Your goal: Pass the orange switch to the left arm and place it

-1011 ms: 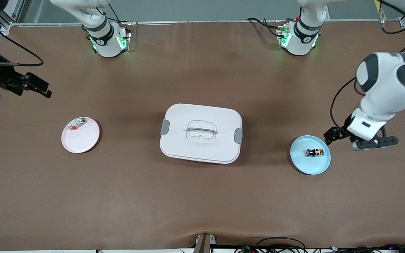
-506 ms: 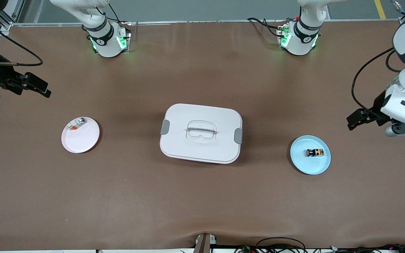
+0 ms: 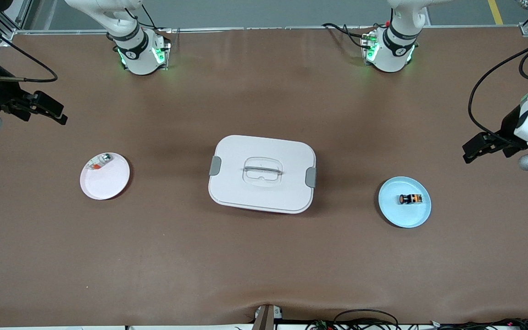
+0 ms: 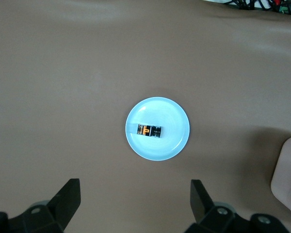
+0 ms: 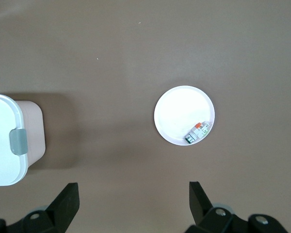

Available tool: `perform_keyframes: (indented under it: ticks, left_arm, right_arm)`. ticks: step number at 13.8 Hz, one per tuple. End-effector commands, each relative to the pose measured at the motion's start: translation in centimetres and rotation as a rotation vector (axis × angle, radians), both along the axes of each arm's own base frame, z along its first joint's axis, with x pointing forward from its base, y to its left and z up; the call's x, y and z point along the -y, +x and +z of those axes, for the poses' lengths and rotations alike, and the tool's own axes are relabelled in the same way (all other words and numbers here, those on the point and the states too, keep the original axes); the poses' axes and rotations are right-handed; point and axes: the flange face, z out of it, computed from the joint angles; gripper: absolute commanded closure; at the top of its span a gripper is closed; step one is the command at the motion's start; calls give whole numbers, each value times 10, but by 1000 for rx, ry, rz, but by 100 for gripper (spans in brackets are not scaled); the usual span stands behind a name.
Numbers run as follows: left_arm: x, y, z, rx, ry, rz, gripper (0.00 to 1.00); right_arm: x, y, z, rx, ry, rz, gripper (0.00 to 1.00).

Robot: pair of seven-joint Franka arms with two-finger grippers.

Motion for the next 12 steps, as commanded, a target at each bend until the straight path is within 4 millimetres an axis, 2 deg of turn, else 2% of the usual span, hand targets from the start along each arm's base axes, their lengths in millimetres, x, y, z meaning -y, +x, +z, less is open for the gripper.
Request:
perform_keyframes:
  ticks: [1, 4, 6, 8, 12]
  left_arm:
    - [-4, -5, 36, 7, -54, 1, 0]
    - [-2, -9, 44, 5, -56, -2, 0]
    - [9, -12, 48, 10, -54, -17, 0]
    - [8, -16, 50, -2, -43, -12, 0]
    - [-6, -25, 60, -8, -36, -23, 0]
  right_arm:
    - [2, -7, 5, 20, 10, -21, 0]
    - [11, -6, 4, 21, 10, -36, 0]
    - [12, -6, 4, 21, 8, -29, 0]
    - [12, -6, 3, 20, 8, -29, 0]
    - [12, -7, 0, 3, 8, -23, 0]
